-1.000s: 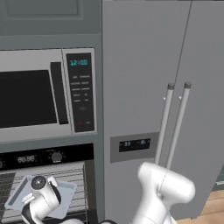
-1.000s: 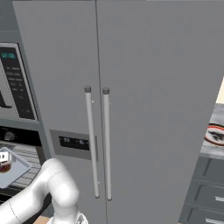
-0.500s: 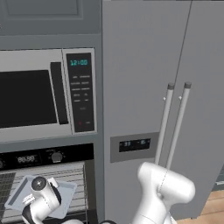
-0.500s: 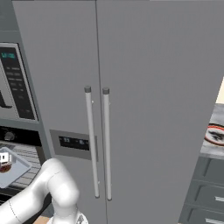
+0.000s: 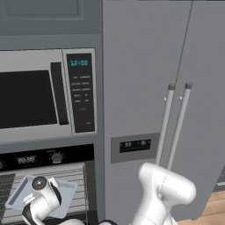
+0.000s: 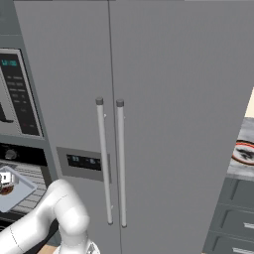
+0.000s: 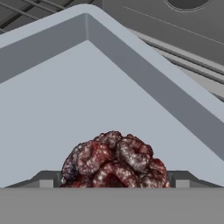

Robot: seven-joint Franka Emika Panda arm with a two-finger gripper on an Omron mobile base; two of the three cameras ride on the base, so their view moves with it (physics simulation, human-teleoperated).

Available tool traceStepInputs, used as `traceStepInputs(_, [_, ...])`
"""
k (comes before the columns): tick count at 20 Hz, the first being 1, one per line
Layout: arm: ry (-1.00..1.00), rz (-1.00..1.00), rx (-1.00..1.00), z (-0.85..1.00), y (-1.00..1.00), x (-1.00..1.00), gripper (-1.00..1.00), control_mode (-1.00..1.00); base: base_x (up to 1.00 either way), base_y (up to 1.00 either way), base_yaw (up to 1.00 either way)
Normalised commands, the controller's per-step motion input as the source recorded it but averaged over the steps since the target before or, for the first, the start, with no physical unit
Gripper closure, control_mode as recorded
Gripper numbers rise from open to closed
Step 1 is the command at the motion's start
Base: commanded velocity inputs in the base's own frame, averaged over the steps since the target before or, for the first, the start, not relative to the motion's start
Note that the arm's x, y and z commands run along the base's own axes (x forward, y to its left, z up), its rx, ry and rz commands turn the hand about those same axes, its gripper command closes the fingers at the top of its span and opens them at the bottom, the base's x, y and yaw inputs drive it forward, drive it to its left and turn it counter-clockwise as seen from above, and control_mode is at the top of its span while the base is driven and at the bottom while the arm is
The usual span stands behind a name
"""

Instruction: Take the baked cake out of the oven and place it on the plate for cooling. Then close the oven door.

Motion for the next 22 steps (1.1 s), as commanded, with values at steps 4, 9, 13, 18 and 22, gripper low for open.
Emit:
traceStepInputs(4, [0.00,0.00,0.00,-0.01,0.00,0.00,1.00,-1.00,0.00,0.00,0.00])
traceStepInputs(9, [0.00,0.00,0.00,0.00,0.00,0.00,1.00,-1.00,0.00,0.00,0.00])
traceStepInputs(13, [0.00,0.00,0.00,-0.01,0.00,-0.01,1.00,-1.00,0.00,0.00,0.00])
traceStepInputs(18, [-0.03,0.00,0.00,0.00,0.00,-0.25,1.00,-1.00,0.00,0.00,0.00])
traceStepInputs(22, [-0.01,-0.02,0.00,0.15,0.00,-0.38,1.00,-1.00,0.00,0.00,0.00])
